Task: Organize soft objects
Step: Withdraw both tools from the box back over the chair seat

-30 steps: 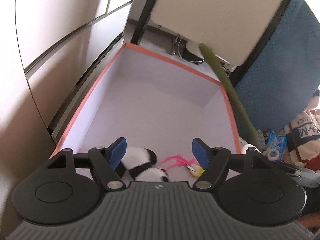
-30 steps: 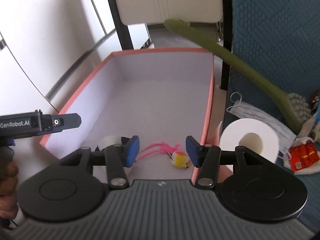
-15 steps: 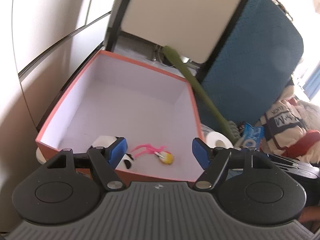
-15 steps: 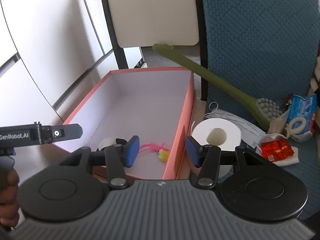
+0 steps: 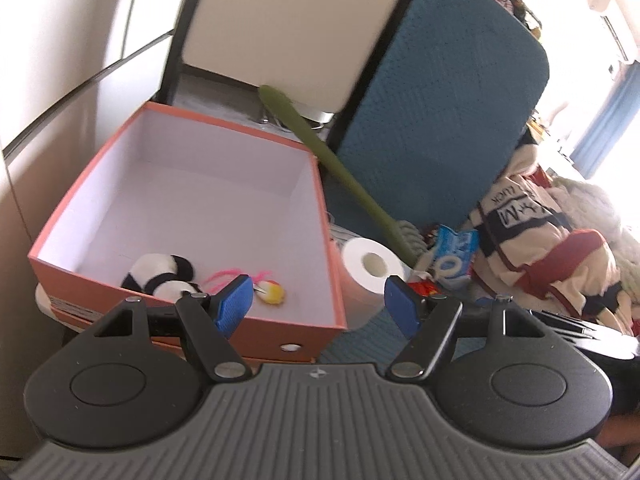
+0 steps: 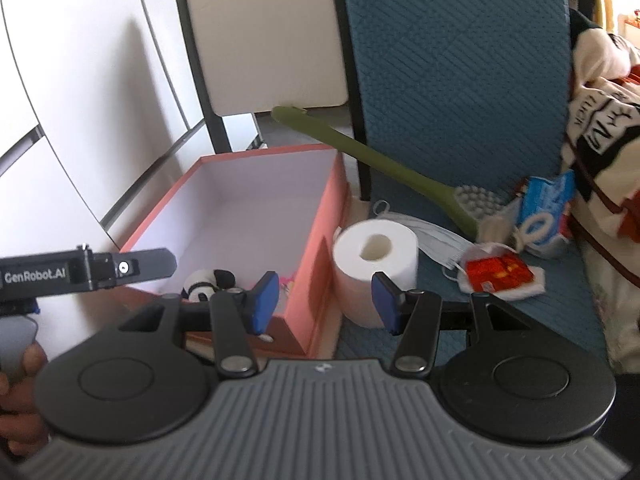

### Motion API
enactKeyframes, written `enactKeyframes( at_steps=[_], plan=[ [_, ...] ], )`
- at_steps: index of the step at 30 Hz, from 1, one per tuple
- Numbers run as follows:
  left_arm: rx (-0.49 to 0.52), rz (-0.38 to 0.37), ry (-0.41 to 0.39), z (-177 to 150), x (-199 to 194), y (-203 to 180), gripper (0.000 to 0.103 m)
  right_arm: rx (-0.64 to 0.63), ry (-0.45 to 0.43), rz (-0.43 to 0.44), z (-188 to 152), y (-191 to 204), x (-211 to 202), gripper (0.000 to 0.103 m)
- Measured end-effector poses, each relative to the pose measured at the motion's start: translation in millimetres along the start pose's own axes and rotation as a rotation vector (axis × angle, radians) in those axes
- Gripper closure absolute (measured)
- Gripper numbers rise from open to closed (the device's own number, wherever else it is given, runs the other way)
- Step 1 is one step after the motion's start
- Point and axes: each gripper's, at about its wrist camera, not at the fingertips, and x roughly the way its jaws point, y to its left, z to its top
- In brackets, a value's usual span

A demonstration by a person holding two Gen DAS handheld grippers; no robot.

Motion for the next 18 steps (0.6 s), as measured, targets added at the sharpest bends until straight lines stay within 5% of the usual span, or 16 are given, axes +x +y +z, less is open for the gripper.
enactKeyframes(
  at_steps=[18],
  plan=[
    [0.106,-0.106,0.017,-35,-10,-72,0.026,0.059,-0.033,-0.128,-33,-43,-63,0.049]
  ],
)
